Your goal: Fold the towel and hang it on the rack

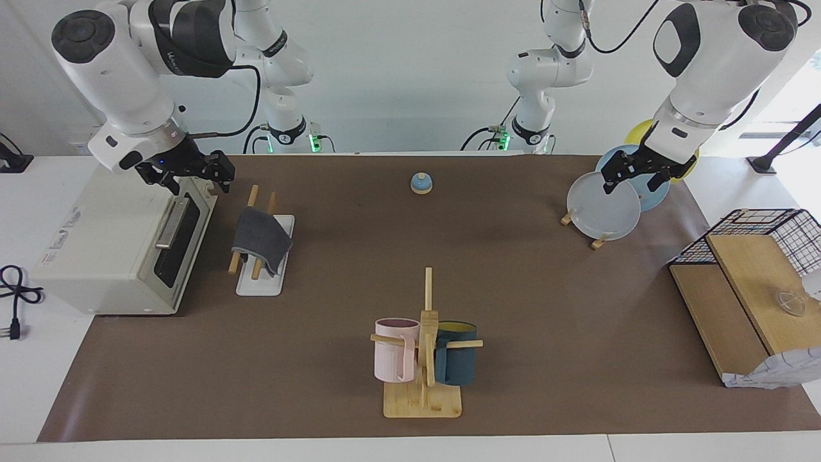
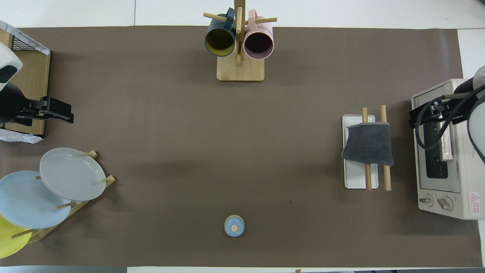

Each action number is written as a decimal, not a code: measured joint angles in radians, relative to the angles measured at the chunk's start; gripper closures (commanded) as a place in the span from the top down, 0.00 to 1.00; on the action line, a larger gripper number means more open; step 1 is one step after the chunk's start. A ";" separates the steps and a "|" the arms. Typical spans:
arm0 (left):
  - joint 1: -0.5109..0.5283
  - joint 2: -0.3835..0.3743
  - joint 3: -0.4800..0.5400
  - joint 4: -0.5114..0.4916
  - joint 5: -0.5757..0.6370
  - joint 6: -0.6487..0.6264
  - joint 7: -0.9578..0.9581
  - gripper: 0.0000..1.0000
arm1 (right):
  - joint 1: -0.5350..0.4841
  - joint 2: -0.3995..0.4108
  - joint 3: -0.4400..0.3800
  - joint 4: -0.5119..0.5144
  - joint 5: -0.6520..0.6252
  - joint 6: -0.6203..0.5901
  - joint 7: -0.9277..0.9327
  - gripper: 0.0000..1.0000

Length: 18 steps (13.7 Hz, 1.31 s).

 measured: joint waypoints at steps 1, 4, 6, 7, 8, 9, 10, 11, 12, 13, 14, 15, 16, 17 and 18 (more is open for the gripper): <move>0.000 0.000 0.000 0.000 0.000 0.000 0.000 1.00 | 0.000 -0.005 -0.005 -0.005 0.000 -0.004 0.000 1.00; 0.000 0.000 0.000 0.000 0.000 0.000 0.000 1.00 | 0.003 -0.032 -0.022 -0.036 0.000 -0.006 0.000 1.00; 0.000 0.000 0.000 0.000 0.000 0.000 0.000 1.00 | 0.023 -0.043 -0.043 -0.046 0.000 0.015 0.004 1.00; 0.000 0.000 0.000 0.000 0.000 0.000 0.000 1.00 | 0.028 -0.044 -0.046 -0.047 0.000 0.031 0.014 1.00; 0.000 0.000 0.000 0.000 0.000 0.000 0.000 1.00 | 0.031 -0.044 -0.048 -0.049 0.000 0.044 0.027 1.00; 0.000 0.000 0.000 0.000 0.000 0.000 0.000 1.00 | 0.031 -0.044 -0.048 -0.050 0.000 0.051 0.033 1.00; 0.000 0.000 0.000 0.000 0.000 0.000 0.000 1.00 | 0.031 -0.044 -0.048 -0.051 0.000 0.053 0.037 1.00; 0.000 0.000 0.000 0.000 0.000 0.000 0.000 1.00 | 0.031 -0.044 -0.048 -0.051 0.001 0.054 0.040 1.00; 0.000 0.000 0.000 0.000 0.000 0.000 0.000 1.00 | 0.031 -0.044 -0.048 -0.051 0.002 0.054 0.041 1.00; 0.000 0.000 0.000 0.000 0.000 0.000 0.000 1.00 | 0.031 -0.044 -0.049 -0.051 0.003 0.054 0.042 1.00; 0.000 0.000 0.000 0.000 0.000 0.000 0.000 1.00 | 0.031 -0.044 -0.049 -0.051 0.004 0.054 0.042 1.00; 0.000 0.000 0.000 0.000 0.000 0.000 0.000 1.00 | 0.031 -0.044 -0.049 -0.051 0.005 0.055 0.042 1.00; 0.000 0.000 0.000 0.000 0.000 0.000 0.000 1.00 | 0.031 -0.044 -0.049 -0.050 0.005 0.056 0.042 1.00; 0.000 0.000 0.000 0.000 0.000 0.000 0.000 1.00 | 0.031 -0.044 -0.049 -0.049 0.005 0.056 0.042 1.00; 0.000 0.000 0.000 0.000 0.000 0.000 0.000 1.00 | 0.031 -0.045 -0.049 -0.049 0.005 0.056 0.042 1.00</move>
